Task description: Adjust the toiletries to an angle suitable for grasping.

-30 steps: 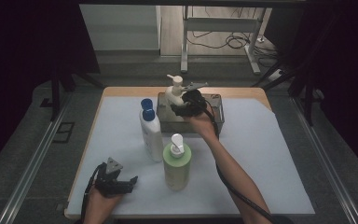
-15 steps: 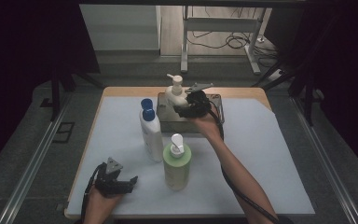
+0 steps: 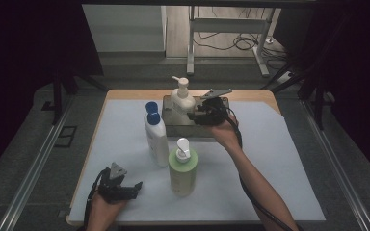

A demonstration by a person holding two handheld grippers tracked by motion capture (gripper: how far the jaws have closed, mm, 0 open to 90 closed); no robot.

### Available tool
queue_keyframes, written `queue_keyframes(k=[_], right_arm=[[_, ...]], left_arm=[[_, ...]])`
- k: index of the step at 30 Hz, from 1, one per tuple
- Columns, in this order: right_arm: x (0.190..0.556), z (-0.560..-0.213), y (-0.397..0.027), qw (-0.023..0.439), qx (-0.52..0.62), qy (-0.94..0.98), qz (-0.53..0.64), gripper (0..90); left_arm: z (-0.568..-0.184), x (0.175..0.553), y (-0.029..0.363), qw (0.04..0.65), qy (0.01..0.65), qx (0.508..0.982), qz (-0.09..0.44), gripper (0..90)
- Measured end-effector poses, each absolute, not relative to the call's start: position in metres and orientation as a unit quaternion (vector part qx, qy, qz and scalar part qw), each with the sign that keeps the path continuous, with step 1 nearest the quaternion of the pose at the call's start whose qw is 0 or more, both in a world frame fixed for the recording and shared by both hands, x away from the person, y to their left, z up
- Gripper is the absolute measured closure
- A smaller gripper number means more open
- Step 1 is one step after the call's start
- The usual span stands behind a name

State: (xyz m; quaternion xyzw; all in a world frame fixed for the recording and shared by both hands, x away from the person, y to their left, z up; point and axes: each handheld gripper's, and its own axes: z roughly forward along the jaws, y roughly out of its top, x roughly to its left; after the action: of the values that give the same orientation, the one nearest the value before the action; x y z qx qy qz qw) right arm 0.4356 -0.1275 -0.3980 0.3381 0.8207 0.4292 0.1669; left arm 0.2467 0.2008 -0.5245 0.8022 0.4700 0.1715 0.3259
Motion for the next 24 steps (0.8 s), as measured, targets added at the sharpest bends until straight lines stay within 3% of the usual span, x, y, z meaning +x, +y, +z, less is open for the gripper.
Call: queue_keyframes(k=[7, 12, 17, 24], right_arm=[[0.437, -0.401, -0.144, 0.172, 0.351, 0.819, 0.421, 49.9], [0.443, -0.407, -0.151, 0.171, 0.364, 0.816, 0.416, 58.2], [0.454, -0.42, -0.151, 0.172, 0.38, 0.815, 0.403, 77.7], [0.466, -0.435, -0.141, 0.165, 0.397, 0.812, 0.395, 89.8]], left_arm=[[-0.524, 0.247, 0.201, 0.326, 0.47, 0.802, 0.172, 12.1], [-0.525, 0.247, 0.201, 0.326, 0.47, 0.802, 0.171, 12.1], [-0.525, 0.247, 0.201, 0.326, 0.47, 0.802, 0.171, 12.1], [-0.524, 0.247, 0.201, 0.326, 0.47, 0.802, 0.171, 12.1]])
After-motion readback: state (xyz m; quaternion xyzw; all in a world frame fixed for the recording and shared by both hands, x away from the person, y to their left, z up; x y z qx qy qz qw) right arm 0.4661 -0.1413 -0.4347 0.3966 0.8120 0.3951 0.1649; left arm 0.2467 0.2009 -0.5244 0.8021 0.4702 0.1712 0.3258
